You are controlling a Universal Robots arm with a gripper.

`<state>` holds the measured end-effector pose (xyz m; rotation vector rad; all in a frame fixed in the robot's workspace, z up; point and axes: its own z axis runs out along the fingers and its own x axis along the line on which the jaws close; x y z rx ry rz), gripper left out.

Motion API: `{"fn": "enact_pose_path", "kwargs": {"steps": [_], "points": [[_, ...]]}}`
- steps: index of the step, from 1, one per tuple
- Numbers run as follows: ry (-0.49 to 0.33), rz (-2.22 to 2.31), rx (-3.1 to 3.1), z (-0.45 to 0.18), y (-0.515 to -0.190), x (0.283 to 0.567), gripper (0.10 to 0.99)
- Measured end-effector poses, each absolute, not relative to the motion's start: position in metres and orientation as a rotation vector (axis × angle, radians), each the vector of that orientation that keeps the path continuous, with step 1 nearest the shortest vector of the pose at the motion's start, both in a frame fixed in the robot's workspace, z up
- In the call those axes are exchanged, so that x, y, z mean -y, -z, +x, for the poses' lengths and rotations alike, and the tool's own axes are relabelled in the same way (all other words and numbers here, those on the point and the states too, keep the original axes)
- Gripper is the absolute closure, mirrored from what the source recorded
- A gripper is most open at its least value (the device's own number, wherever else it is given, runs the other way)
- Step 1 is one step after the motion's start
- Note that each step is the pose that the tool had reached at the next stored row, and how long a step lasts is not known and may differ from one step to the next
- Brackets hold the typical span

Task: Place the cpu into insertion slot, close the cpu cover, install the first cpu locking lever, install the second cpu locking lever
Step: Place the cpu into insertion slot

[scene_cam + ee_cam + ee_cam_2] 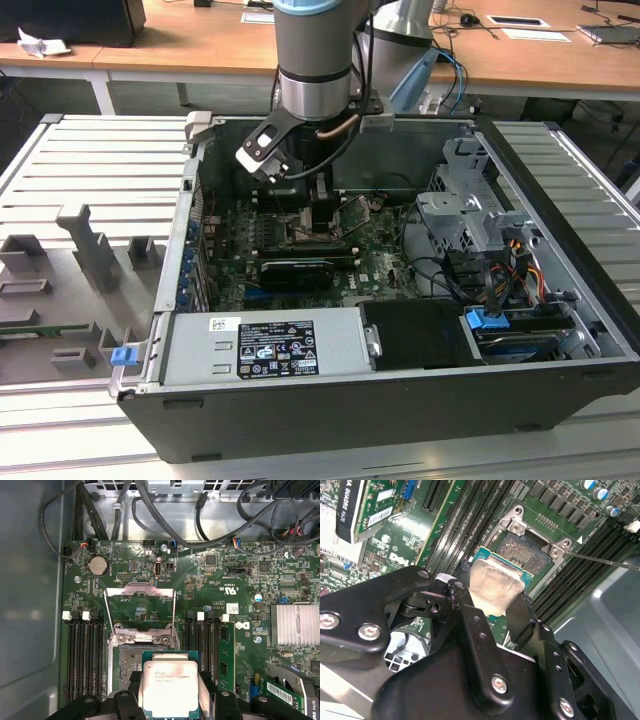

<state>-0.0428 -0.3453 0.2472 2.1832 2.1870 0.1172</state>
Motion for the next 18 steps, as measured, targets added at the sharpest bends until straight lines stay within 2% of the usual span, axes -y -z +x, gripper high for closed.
{"fn": "enact_pose_path", "kwargs": {"steps": [18], "points": [[-0.117,2.183,-2.187,-0.043,-0.232,0.333,0.557]]}}
